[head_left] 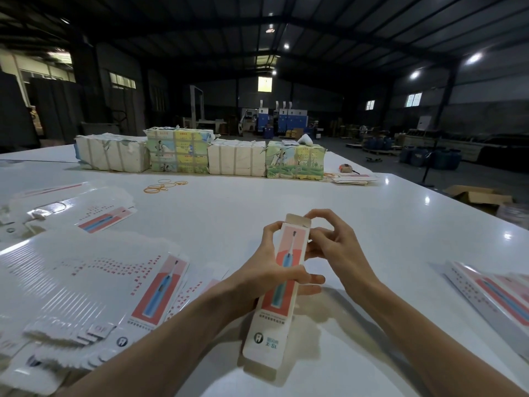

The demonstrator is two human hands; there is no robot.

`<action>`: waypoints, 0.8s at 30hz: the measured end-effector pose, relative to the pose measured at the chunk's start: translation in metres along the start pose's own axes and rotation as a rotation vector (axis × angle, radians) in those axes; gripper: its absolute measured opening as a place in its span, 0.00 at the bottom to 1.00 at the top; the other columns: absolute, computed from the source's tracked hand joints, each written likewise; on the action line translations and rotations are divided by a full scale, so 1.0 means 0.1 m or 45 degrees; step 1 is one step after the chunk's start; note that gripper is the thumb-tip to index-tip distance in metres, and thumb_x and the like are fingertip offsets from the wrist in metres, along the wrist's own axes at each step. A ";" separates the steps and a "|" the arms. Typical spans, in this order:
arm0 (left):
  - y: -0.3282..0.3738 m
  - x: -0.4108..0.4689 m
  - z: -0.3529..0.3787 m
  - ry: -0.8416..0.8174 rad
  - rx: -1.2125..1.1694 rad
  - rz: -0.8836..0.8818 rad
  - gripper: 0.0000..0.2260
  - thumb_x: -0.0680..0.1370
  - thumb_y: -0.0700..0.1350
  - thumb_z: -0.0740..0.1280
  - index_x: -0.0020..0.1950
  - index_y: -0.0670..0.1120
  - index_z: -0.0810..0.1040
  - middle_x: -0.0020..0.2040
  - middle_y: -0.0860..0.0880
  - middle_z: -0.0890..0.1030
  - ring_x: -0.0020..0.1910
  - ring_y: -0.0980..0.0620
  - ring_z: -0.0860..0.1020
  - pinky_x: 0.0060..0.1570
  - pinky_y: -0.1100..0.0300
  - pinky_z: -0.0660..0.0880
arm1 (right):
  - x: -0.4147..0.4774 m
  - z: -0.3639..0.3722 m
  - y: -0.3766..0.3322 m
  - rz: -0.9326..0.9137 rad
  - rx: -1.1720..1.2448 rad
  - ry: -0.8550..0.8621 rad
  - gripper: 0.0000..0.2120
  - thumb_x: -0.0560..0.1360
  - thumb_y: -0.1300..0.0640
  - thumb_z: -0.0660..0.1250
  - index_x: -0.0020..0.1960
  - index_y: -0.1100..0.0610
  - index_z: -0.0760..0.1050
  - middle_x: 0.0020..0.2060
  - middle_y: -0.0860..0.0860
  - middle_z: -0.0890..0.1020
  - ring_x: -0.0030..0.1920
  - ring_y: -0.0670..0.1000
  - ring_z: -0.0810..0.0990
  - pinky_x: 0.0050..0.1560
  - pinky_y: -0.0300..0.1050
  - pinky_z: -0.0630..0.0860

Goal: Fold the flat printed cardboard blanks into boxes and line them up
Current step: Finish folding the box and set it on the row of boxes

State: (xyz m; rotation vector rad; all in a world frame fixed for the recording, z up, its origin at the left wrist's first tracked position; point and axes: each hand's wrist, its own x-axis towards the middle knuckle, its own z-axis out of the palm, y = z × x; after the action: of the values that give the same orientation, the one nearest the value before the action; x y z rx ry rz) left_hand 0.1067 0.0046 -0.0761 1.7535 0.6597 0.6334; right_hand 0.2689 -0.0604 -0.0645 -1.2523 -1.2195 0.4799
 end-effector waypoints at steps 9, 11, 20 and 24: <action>-0.03 0.01 0.00 -0.034 0.109 0.022 0.43 0.72 0.52 0.81 0.72 0.70 0.53 0.60 0.59 0.75 0.53 0.51 0.84 0.40 0.68 0.80 | 0.06 0.01 -0.12 0.206 0.240 0.023 0.12 0.86 0.52 0.62 0.52 0.59 0.77 0.41 0.50 0.86 0.51 0.58 0.88 0.45 0.49 0.86; -0.06 0.03 0.00 -0.035 0.101 0.029 0.43 0.72 0.50 0.81 0.72 0.69 0.53 0.60 0.58 0.76 0.52 0.55 0.85 0.39 0.68 0.80 | 0.05 -0.03 -0.14 0.255 0.306 -0.001 0.12 0.84 0.52 0.65 0.51 0.61 0.79 0.42 0.54 0.87 0.51 0.59 0.88 0.44 0.50 0.86; -0.04 0.03 -0.01 -0.056 0.106 0.054 0.44 0.69 0.50 0.80 0.71 0.69 0.52 0.58 0.56 0.75 0.49 0.65 0.83 0.38 0.67 0.80 | 0.06 -0.08 -0.20 0.347 0.349 -0.043 0.08 0.77 0.53 0.73 0.49 0.56 0.89 0.48 0.58 0.88 0.51 0.59 0.88 0.44 0.50 0.85; -0.03 0.01 -0.04 -0.090 0.080 0.067 0.44 0.67 0.52 0.80 0.70 0.72 0.53 0.59 0.56 0.75 0.51 0.63 0.84 0.38 0.67 0.80 | 0.07 -0.10 -0.22 0.376 0.383 -0.064 0.11 0.74 0.51 0.75 0.49 0.58 0.89 0.48 0.60 0.88 0.51 0.60 0.88 0.43 0.49 0.85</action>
State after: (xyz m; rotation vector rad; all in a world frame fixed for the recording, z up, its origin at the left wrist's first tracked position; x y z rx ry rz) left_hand 0.1046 0.0086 -0.0781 1.8480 0.5920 0.5896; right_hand 0.2732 -0.0666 -0.0400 -1.1677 -0.9629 0.8824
